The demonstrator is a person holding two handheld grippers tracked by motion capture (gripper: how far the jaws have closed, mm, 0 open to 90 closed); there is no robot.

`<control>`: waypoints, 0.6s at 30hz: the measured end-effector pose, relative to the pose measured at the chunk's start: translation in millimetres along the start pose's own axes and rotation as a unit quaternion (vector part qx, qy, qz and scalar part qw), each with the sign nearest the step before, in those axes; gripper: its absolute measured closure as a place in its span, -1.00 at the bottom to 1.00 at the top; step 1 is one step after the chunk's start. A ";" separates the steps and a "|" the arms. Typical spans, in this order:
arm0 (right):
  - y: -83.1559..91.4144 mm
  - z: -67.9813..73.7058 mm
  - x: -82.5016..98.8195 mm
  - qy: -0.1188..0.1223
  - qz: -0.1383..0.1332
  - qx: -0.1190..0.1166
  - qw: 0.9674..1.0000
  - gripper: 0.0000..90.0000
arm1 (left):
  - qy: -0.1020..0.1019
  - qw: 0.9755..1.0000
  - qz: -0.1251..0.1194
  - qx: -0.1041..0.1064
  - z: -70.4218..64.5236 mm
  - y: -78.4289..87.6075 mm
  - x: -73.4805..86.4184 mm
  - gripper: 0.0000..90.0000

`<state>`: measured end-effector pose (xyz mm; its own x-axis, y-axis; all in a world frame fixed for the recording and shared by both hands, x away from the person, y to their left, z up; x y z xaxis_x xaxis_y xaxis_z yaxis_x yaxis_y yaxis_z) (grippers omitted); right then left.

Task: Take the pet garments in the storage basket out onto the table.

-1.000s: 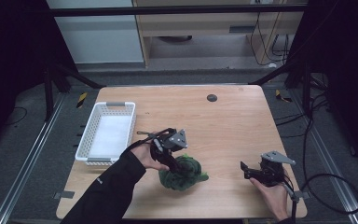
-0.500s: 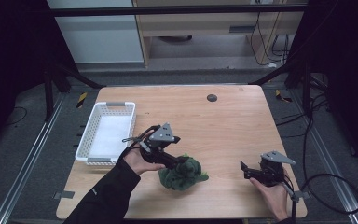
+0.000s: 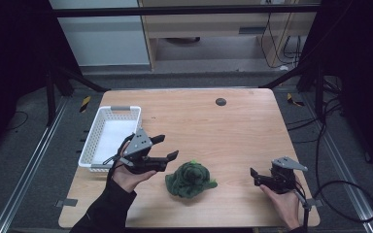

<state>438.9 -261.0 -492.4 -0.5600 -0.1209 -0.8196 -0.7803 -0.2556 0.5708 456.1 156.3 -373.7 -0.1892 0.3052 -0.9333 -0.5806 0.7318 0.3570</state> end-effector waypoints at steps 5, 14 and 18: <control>-0.5 0.2 0.1 0.001 0.001 0.000 1.000 -0.75 | 0.012 0.999 -0.013 -0.029 1.7 8.3 7.4 -0.32; -0.1 -0.7 0.1 -0.001 -0.001 0.001 1.000 -0.75 | 0.049 0.995 -0.026 -0.082 10.9 29.6 31.0 -0.29; -0.2 -0.9 0.2 0.000 -0.001 0.001 1.000 -0.75 | 0.064 0.993 -0.028 -0.096 13.8 37.5 39.6 -0.27</control>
<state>439.2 -261.8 -492.7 -0.5586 -0.1208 -0.8206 -0.7815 -0.2548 0.5695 437.8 204.3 -396.7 -0.2432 0.1783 -0.9534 -0.7317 0.6116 0.3010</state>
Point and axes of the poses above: each handheld gripper's, and its own axes: y roughly backward along the jaws, x roughly out of its underside, z roughly to its left, the point moved 1 cm from there along -y, roughly forward along the jaws, and after that the axes turned 1 degree about x, right-handed, at the moved point
